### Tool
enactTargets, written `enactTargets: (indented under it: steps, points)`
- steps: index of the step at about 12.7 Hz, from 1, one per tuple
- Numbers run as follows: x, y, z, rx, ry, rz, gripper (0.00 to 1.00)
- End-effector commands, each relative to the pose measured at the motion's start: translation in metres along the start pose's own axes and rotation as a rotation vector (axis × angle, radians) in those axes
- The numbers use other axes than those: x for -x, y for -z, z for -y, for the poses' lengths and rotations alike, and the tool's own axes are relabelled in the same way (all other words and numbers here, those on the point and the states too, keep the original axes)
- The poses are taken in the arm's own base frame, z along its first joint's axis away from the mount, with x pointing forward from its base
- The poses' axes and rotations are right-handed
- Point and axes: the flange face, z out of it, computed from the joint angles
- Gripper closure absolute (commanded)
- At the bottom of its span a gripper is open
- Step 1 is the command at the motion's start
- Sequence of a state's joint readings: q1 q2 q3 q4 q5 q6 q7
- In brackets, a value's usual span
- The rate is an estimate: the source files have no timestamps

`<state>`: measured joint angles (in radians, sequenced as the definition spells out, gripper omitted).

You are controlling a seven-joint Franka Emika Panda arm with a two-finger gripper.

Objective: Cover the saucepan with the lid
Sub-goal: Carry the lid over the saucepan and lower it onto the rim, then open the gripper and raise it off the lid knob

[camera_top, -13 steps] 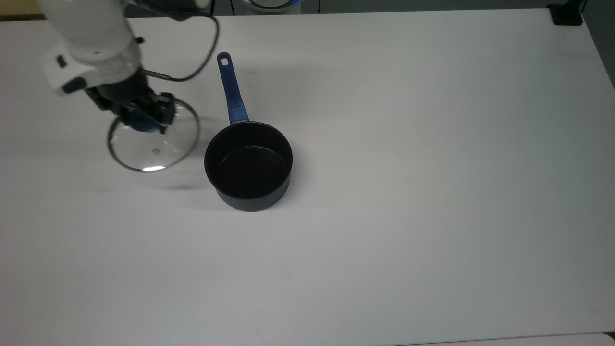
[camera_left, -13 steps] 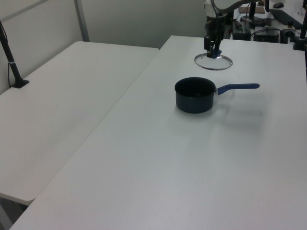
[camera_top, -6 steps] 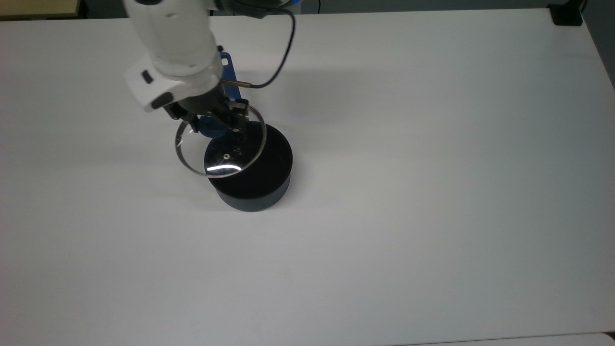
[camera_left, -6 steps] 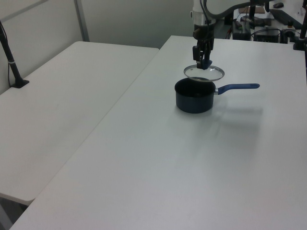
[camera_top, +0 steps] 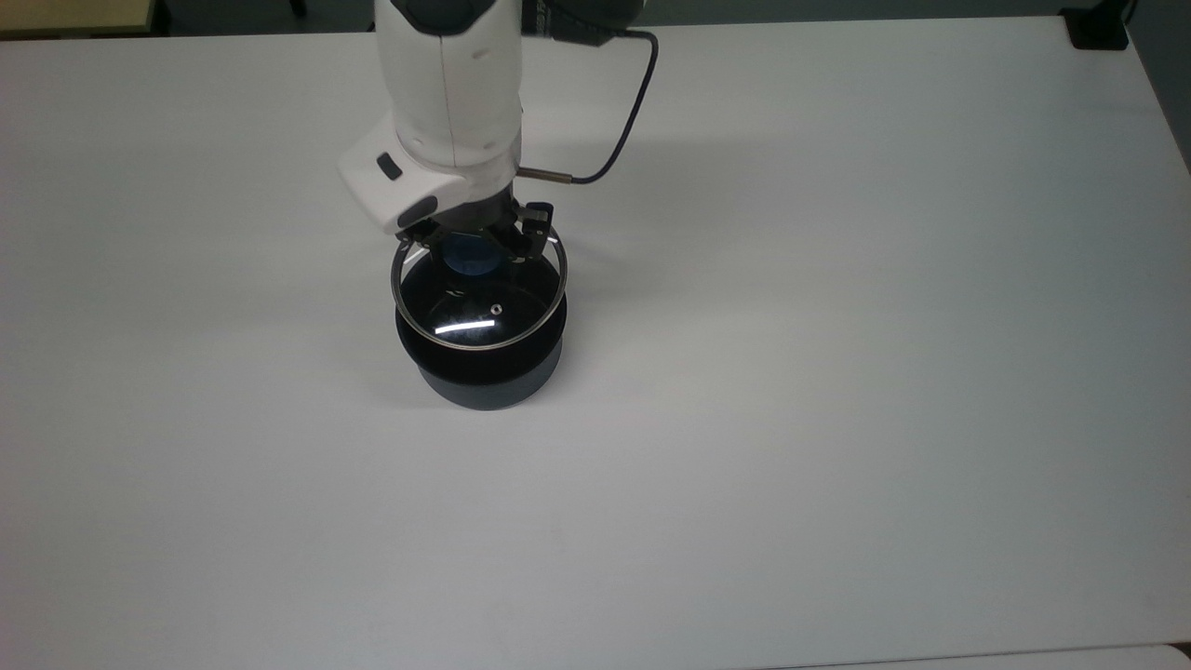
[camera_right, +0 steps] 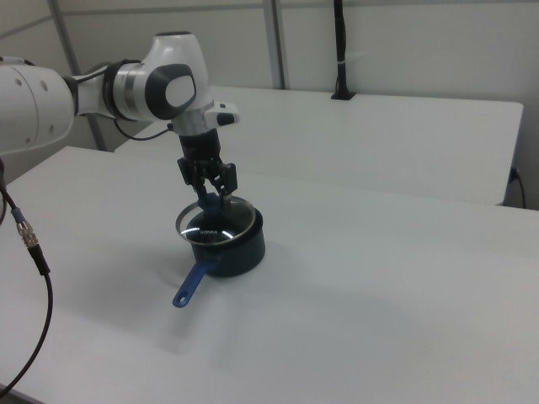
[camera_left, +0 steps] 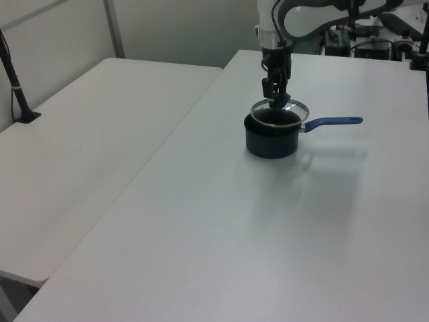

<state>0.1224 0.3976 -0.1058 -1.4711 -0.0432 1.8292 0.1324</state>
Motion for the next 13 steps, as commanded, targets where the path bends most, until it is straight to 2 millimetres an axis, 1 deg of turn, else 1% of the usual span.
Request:
enactTargets:
  steps: [1,2,3,4,6,7,9,13]
  points:
    - [-0.007,-0.007,0.005,0.016,-0.042,-0.023,0.43]
    - [-0.010,-0.007,0.004,0.022,-0.048,-0.044,0.42]
    - [-0.012,-0.014,0.005,0.035,-0.049,-0.042,0.42]
    - [-0.013,-0.016,0.006,0.041,-0.056,-0.044,0.42]
    - [-0.013,-0.018,0.011,0.041,-0.054,-0.043,0.42]
    - [-0.014,-0.022,0.013,0.042,-0.057,-0.042,0.42]
    - [-0.017,-0.021,0.014,0.039,-0.073,-0.070,0.42]
    - [-0.019,-0.026,0.017,0.042,-0.080,-0.070,0.42]
